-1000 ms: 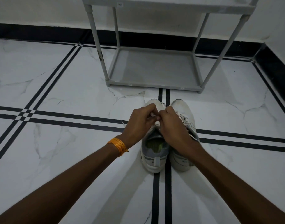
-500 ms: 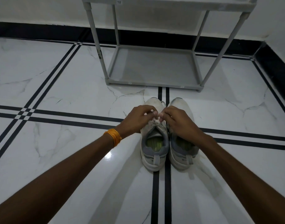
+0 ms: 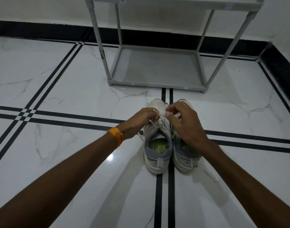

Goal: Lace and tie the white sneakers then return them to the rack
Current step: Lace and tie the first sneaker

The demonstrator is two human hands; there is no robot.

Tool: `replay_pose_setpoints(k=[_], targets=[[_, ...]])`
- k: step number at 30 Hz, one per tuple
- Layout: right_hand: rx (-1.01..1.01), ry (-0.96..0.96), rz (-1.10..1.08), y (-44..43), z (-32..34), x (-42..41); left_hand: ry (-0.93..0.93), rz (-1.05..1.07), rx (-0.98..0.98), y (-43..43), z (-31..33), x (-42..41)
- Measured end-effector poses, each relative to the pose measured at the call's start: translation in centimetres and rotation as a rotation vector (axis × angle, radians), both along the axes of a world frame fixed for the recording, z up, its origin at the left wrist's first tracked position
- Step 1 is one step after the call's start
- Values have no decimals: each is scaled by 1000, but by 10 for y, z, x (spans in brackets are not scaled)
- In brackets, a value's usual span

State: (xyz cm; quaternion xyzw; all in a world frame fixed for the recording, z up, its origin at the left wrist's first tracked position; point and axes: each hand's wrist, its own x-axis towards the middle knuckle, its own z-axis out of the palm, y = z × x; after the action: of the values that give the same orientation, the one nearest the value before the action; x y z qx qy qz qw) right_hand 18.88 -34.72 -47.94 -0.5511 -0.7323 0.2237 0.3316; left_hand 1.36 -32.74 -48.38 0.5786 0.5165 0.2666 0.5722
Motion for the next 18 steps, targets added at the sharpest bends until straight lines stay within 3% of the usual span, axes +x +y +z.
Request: replay_pose_setpoints(k=[5,9,11,13,16,18], targets=[[96,-239,65,-3,5,-10,50,16,-13,3,-4,2],[87,-96,-2,-3,14,-12,75,6,54,3,-7,0],[35,-93,-35,-5,19,-8,184,29,241,2,-7,-1],[-67,-240,-61,-6,19,4,315,107,425,6,-12,-10],[-254,-458,-109,-16,18,28,473,205,503,13,-25,-36],[-354,-502,-107,-26,12,33,686,139,524,10,-38,-45]])
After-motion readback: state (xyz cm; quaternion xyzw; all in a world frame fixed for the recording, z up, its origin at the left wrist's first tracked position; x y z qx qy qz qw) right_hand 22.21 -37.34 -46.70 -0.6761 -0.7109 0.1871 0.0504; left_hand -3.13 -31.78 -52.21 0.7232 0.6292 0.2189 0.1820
